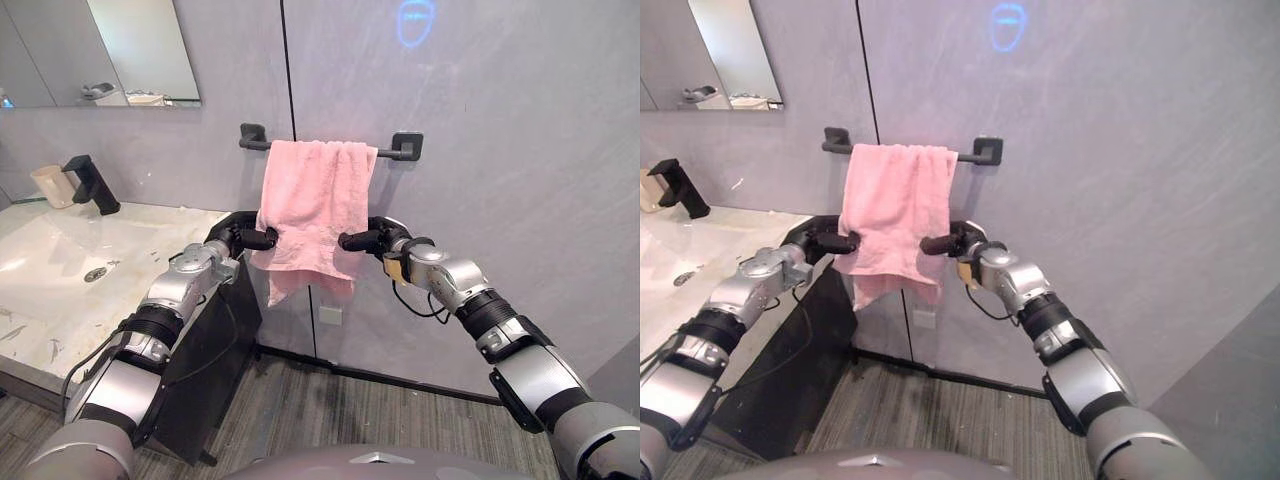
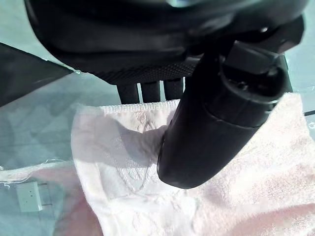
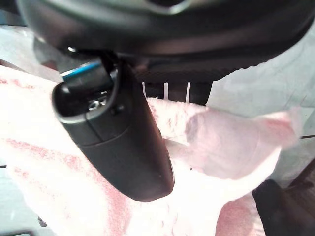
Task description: Organize the bathroom.
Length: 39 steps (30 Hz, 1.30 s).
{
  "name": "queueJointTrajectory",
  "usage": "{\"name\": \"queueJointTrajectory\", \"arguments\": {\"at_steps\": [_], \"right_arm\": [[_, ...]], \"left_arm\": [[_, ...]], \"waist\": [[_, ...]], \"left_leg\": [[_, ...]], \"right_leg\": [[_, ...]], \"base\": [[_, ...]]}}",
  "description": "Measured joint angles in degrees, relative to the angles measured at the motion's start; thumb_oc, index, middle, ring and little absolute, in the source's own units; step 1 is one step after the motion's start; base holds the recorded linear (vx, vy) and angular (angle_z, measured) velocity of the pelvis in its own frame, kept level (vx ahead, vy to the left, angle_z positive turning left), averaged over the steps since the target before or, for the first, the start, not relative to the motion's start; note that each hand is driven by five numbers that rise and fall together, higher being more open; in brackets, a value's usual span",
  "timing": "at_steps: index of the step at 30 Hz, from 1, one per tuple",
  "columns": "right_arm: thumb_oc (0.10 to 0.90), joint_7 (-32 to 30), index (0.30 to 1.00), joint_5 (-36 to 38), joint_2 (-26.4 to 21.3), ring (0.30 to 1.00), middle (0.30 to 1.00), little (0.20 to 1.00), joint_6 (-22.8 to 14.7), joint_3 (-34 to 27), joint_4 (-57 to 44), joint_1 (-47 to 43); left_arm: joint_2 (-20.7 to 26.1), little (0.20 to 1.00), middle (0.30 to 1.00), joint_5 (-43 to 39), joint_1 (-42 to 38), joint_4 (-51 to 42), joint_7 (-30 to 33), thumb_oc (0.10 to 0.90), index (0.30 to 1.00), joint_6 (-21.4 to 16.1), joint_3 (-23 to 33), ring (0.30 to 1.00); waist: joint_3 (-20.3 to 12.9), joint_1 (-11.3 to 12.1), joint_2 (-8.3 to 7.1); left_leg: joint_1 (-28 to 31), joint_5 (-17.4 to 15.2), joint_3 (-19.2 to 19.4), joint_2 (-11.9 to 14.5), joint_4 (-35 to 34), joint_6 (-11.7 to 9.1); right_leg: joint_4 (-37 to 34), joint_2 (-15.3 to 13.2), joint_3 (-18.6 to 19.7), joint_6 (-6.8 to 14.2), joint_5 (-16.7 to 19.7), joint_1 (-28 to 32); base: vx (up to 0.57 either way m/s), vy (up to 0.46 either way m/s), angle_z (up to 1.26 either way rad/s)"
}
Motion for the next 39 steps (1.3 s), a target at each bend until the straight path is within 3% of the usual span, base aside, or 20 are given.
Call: {"name": "queueJointTrajectory", "arguments": {"at_steps": [10,19,29,31,32,33,34,39], "right_arm": [[0.4,0.4,0.3,-0.7,-0.1,0.3,0.3,0.3,0.6,0.0,0.0,0.0],[0.4,1.5,0.3,-2.2,0.0,0.3,0.3,0.3,0.6,0.2,-0.3,0.0],[0.4,2.6,0.3,-2.2,-0.1,0.3,0.3,0.3,0.7,0.4,-0.6,0.0],[0.4,2.7,0.3,-2.2,-0.1,0.3,0.3,0.3,0.7,0.4,-0.6,0.0],[0.4,2.8,0.3,-2.3,-0.1,0.3,0.3,0.3,0.7,0.4,-0.6,0.0],[0.56,2.9,0.54,-2.3,-0.1,0.54,0.54,0.54,0.7,0.4,-0.6,0.0],[0.8,2.9,0.9,-2.3,-0.1,0.9,0.9,0.9,0.7,0.4,-0.6,0.0],[0.8,4.7,0.9,-4.5,-1.7,0.9,0.9,0.9,0.6,0.4,-0.4,0.0]], "left_arm": [[0.0,0.3,0.3,0.0,0.0,0.0,1.9,0.4,0.3,0.3,0.0,0.3],[-1.1,0.3,0.3,-2.8,0.2,-0.1,14.3,0.4,0.3,2.9,0.2,0.3],[-1.2,0.3,0.3,-2.7,0.5,-0.2,14.6,0.4,0.3,3.1,0.9,0.3],[-1.2,0.326,0.326,-2.7,0.5,-0.1,14.6,0.417,0.326,3.0,1.0,0.326],[-1.2,0.451,0.451,-2.5,0.5,-0.1,14.4,0.5,0.451,3.0,1.0,0.451],[-1.2,0.9,0.9,-2.5,0.5,0.0,14.3,0.8,0.9,3.0,1.0,0.9],[-1.1,0.9,0.9,-2.5,0.6,0.2,14.1,0.8,0.9,3.0,1.0,0.9],[-0.9,0.9,0.9,-0.7,2.2,1.2,11.7,0.8,0.9,2.9,1.5,0.9]], "waist": [[0.0,0.1,-0.01],[-0.4,0.0,0.04],[-0.7,-0.2,0.17],[-0.7,-0.2,0.17],[-0.7,-0.2,0.17],[-0.7,-0.2,0.17],[-0.7,-0.2,0.17],[-0.7,0.2,0.17]], "left_leg": [[0.1,0.0,0.1,0.0,-0.1,0.0],[-0.1,0.0,0.1,0.0,0.0,0.0],[-0.4,-0.1,0.1,0.0,0.0,0.1],[-0.4,-0.1,0.1,0.0,0.0,0.1],[-0.4,-0.1,0.1,0.0,0.0,0.1],[-0.4,-0.1,0.1,0.0,0.0,0.1],[-0.4,-0.1,0.1,0.0,0.0,0.1],[-0.4,-0.1,0.1,0.0,0.1,0.1]], "right_leg": [[0.4,0.0,0.1,0.0,-0.2,-0.1],[0.6,0.0,0.0,0.1,-0.3,-0.4],[0.6,-0.1,-0.4,0.1,-0.3,-0.6],[0.6,0.0,-0.4,0.1,-0.3,-0.6],[0.6,0.0,-0.5,0.1,-0.3,-0.6],[0.6,0.0,-0.5,0.1,-0.3,-0.6],[0.6,0.0,-0.5,0.1,-0.3,-0.6],[0.6,-0.1,-0.4,0.1,-0.3,-0.6]], "base": [[0.0,0.0,0.0],[-0.01,-0.001,0.0],[0.0,0.0,0.0],[0.0,0.0,0.0],[0.0,0.0,0.0],[0.0,0.0,0.0],[0.0,0.0,0.0],[0.0,0.0,0.0]]}}
